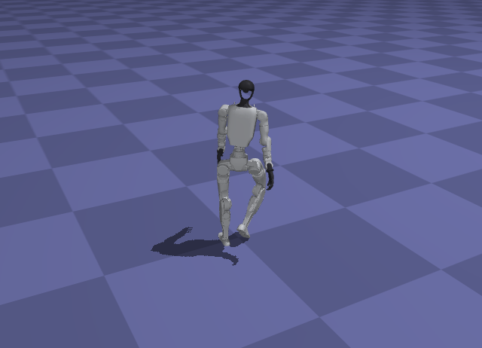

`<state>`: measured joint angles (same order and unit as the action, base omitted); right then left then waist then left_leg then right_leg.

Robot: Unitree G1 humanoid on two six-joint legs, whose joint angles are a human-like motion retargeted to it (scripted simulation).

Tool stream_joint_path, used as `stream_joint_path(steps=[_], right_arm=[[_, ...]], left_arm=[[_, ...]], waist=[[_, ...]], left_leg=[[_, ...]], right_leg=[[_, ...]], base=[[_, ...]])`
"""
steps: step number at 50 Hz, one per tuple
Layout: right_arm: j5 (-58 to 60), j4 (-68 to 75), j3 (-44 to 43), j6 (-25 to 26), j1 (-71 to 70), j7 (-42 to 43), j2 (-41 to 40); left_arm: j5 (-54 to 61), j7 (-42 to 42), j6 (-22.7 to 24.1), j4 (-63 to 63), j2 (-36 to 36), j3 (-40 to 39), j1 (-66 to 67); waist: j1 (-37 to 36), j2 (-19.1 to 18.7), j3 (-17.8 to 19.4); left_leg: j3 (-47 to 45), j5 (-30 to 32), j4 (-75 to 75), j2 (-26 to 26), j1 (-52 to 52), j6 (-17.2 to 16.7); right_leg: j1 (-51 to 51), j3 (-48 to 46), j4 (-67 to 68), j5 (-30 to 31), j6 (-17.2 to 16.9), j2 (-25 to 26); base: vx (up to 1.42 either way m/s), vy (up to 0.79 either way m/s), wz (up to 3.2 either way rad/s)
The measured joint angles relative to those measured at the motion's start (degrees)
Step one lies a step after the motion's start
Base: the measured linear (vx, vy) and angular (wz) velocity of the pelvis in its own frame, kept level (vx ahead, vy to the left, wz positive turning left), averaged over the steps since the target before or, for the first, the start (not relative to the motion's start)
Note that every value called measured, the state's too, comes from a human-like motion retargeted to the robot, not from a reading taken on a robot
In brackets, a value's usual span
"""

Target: Upper body actions

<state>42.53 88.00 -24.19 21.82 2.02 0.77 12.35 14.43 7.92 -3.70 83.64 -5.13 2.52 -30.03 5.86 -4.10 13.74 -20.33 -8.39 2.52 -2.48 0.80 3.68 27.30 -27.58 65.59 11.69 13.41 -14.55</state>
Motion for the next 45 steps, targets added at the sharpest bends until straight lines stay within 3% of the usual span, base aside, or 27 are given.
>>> stream_joint_path(steps=[2,4,7,10,13,15,18,20,21,22,23,24,25,27,28,30,32,34,37,39,45], right_arm=[[-13.92,7.45,-3.13,0.52,-0.45,3.39,3.53],[-23.4,9.4,-4.55,-1.15,-0.18,7.79,3.8],[-30.52,8.12,-5.99,-8.21,3.59,10.73,2.46],[-33.02,7.46,-6.45,-11.7,6.31,5.69,2.24],[-29.2,5.9,-6.03,-8.91,5.61,0.49,0.44],[-24.35,3.28,-4.19,-8.11,5.24,-3.29,-1.39],[-15.19,-2.14,0.84,-8.56,4.73,-6.78,-3.35],[-8.36,-5.87,4.05,-8.21,3.46,-7.09,-4.09],[-4.32,-7.81,5.98,-8.58,2.82,-7.14,-4.33],[-0.39,-9.54,7.94,-9.21,2.24,-7.18,-4.48],[3.34,-10.87,9.96,-10.36,1.79,-7.19,-4.44],[6.7,-11.93,11.33,-11.26,1.23,-7.25,-4.38],[9.87,-12.85,12.38,-12.04,0.61,-7.33,-4.29],[14.56,-14.59,10.79,-14.13,-0.15,-7.71,-3.74],[15.77,-15.25,9.86,-15.11,-0.82,-7.43,-3.49],[16.49,-17.1,9.87,-16.23,-2.95,-7.73,-3.19],[15.16,-19.43,10.39,-16.95,-5.18,-9.01,-3.54],[11.68,-19.88,10.93,-17.44,-7.18,-8.79,-4.27],[3.4,-16.11,11.92,-17.57,-7.78,-8.23,-4.77],[-1.43,-12.27,11.24,-16.13,-6.53,-9.38,-4.61],[-2.61,-4.52,8.46,-10.31,-3.07,-10.48,-4.35]], left_arm=[[0.58,-2.36,-1.17,-5.35,-3.23,3.92,-4.71],[-4.28,-1.19,-1.73,-10.5,-6.55,-1.64,-4.7],[-5.27,7.07,2.04,-15.26,-5.57,-7.29,0.45],[0.54,8.33,7.47,-16.18,-1.95,-7.14,6.25],[4.01,3.09,6.73,-11.64,1.78,-7.58,10.18],[3.85,-1.0,4.61,-6.96,3.4,-8.7,12.84],[0.98,-5.16,2.31,-0.61,4.67,-9.52,17.93],[-2.23,-5.97,0.58,3.18,4.4,-10.44,20.93],[-4.44,-5.93,-0.17,5.31,3.58,-11.99,22.15],[-6.31,-5.98,-1.05,7.51,2.66,-13.42,23.38],[-7.51,-6.24,-2.19,9.83,1.58,-14.61,24.63],[-8.13,-6.68,-4.0,11.87,0.82,-15.59,25.65],[-8.48,-7.22,-6.15,13.76,0.21,-16.48,26.55],[-7.48,-8.26,-10.91,13.76,-0.26,-17.44,29.2],[-6.14,-8.54,-11.49,13.76,-0.36,-18.37,30.21],[-1.29,-10.28,-9.61,13.76,-0.25,-19.65,31.98],[3.24,-10.98,-6.77,13.76,-0.17,-18.07,32.11],[1.52,-9.97,-5.4,13.65,-0.42,-17.14,31.41],[-9.32,-7.07,-6.92,12.03,-0.18,-17.05,31.6],[-14.19,-6.01,-8.06,9.85,0.48,-15.23,32.84],[-11.54,-6.57,-6.26,5.81,1.84,-10.69,31.46]], waist=[[3.38,-1.43,3.63],[9.62,-2.34,5.51],[12.88,-3.8,2.47],[10.62,-4.74,-1.95],[7.85,-2.33,-3.03],[5.62,-1.84,-3.54],[3.87,-1.07,-4.78],[3.8,1.2,-5.56],[4.17,2.35,-5.78],[4.46,3.57,-6.47],[4.59,4.89,-8.09],[2.99,5.83,-9.94],[0.51,6.56,-11.91],[-6.07,6.38,-16.72],[-8.42,6.99,-17.92],[-9.74,6.96,-15.08],[-6.87,6.33,-10.73],[-4.16,5.6,-8.89],[0.56,4.73,-11.3],[-0.74,4.39,-13.48],[-5.66,4.59,-14.9]], left_leg=[[1.21,0.3,-0.43,0.36,-0.01,1.35],[3.28,0.07,0.35,-1.02,-1.22,1.85],[2.75,-0.74,1.69,-3.14,-3.98,2.02],[-0.14,-1.86,1.67,-2.91,-4.56,2.4],[-3.27,-1.97,0.83,-1.6,-2.24,1.43],[-5.42,-1.7,0.15,-2.64,-0.62,0.19],[-7.48,-2.29,-0.77,-1.61,2.35,-0.23],[-7.68,-3.02,-0.79,1.61,3.66,-0.04],[-7.4,-3.38,-0.46,2.63,4.3,-0.22],[-7.09,-3.68,-0.18,3.69,4.63,-0.46],[-6.73,-3.84,0.0,4.81,4.37,-0.8],[-7.41,-4.01,0.11,5.43,3.68,-1.16],[-8.61,-4.19,0.18,5.81,2.79,-1.54],[-10.14,-4.09,1.44,3.81,-1.81,-2.71],[-10.42,-3.73,1.54,3.73,-3.16,-3.02],[-10.52,-2.94,1.15,3.62,-1.74,-3.11],[-8.63,-2.52,0.6,3.72,0.68,-2.85],[-7.98,-2.19,0.03,3.36,1.48,-2.83],[-5.62,-1.7,0.43,2.86,-0.39,-3.26],[-6.16,-1.53,0.36,2.81,-0.93,-3.43],[-6.59,-0.91,-0.35,2.92,-1.71,-3.46]], right_leg=[[7.42,1.19,13.25,-4.72,1.34,-4.44],[12.56,1.64,19.51,-6.79,1.37,-4.4],[19.57,3.72,23.01,-8.17,1.38,-1.26],[19.73,4.53,21.85,-9.9,1.45,-2.39],[12.55,4.68,12.96,-8.72,1.41,-2.45],[5.05,4.28,1.21,-6.04,0.38,1.8],[-9.83,11.91,-25.72,0.34,-6.27,11.79],[-21.22,16.22,-46.0,1.47,-11.72,13.73],[-26.37,13.48,-52.29,-8.19,-12.36,13.26],[-30.29,9.46,-58.3,-13.91,-12.57,12.74],[-31.79,2.85,-63.77,-11.74,-11.93,12.11],[-32.06,4.76,-66.76,-10.46,-12.15,11.96],[-31.72,10.94,-68.51,-9.62,-12.82,12.05],[-26.36,5.94,-65.55,-11.06,-14.17,9.79],[-22.68,14.33,-64.04,-10.99,-12.57,10.83],[-23.07,17.8,-63.19,-10.77,-11.95,11.29],[-26.82,13.27,-64.8,-10.33,-11.39,11.62],[-28.01,14.18,-65.2,-10.53,-11.32,12.31],[-27.19,12.67,-65.53,-10.6,-11.42,11.96],[-26.46,13.2,-65.3,-10.76,-11.09,12.07],[-25.44,12.5,-64.99,-10.9,-10.8,12.01]], base=[[-0.4,0.52,0.35],[-0.1,0.36,0.56],[0.31,0.12,-0.57],[0.35,0.06,-0.8],[0.07,-0.25,-0.76],[0.08,-0.33,-0.88],[0.23,-0.16,-0.51],[0.21,-0.14,-0.01],[0.19,-0.19,0.3],[0.22,-0.22,0.39],[0.25,-0.21,0.15],[0.25,-0.22,-0.24],[0.17,-0.2,-0.56],[0.05,-0.17,-0.44],[-0.02,-0.15,-0.18],[-0.05,-0.12,0.05],[-0.22,-0.1,0.39],[-0.25,-0.07,0.38],[0.1,0.01,0.61],[0.26,-0.02,-0.12],[-0.02,-0.05,-0.04]])
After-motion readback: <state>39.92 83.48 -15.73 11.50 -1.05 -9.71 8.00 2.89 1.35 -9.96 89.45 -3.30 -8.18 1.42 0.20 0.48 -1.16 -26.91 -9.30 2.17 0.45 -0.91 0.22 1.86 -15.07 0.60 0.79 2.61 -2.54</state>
